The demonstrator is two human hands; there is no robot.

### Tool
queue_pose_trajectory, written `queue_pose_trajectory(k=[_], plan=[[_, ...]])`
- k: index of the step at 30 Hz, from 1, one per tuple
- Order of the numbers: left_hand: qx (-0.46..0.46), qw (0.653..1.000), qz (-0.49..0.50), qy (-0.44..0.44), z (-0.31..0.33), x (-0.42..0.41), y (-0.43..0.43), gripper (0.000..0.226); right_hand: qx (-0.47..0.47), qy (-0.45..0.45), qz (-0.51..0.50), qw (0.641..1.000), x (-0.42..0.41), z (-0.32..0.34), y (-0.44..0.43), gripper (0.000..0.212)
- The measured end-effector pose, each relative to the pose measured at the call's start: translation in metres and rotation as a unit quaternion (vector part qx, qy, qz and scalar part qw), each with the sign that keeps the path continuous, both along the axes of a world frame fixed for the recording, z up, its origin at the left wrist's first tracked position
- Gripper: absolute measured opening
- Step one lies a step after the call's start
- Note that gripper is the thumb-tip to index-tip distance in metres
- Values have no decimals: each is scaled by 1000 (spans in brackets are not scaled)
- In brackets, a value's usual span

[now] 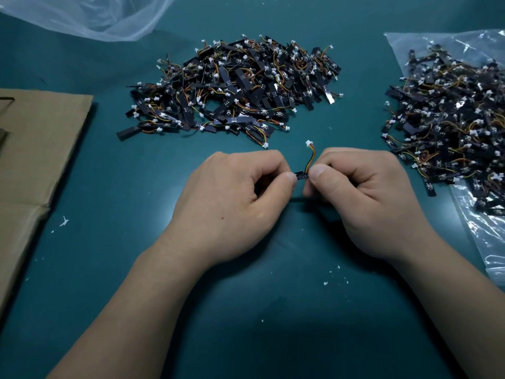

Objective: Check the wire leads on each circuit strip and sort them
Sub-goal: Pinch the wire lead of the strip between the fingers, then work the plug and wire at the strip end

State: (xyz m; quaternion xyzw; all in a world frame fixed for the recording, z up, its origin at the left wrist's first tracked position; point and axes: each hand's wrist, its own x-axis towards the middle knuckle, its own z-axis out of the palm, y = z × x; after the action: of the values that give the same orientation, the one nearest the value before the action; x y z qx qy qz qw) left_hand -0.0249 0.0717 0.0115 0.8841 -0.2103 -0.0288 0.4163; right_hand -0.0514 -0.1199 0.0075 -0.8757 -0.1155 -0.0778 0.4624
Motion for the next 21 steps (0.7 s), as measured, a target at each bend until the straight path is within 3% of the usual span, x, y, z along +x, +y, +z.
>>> queue_pose_trajectory(k=[21], plan=[[-2,1000,5,-10,-1,0,0,23,-8,6,-10,1000,1,0,1,32]])
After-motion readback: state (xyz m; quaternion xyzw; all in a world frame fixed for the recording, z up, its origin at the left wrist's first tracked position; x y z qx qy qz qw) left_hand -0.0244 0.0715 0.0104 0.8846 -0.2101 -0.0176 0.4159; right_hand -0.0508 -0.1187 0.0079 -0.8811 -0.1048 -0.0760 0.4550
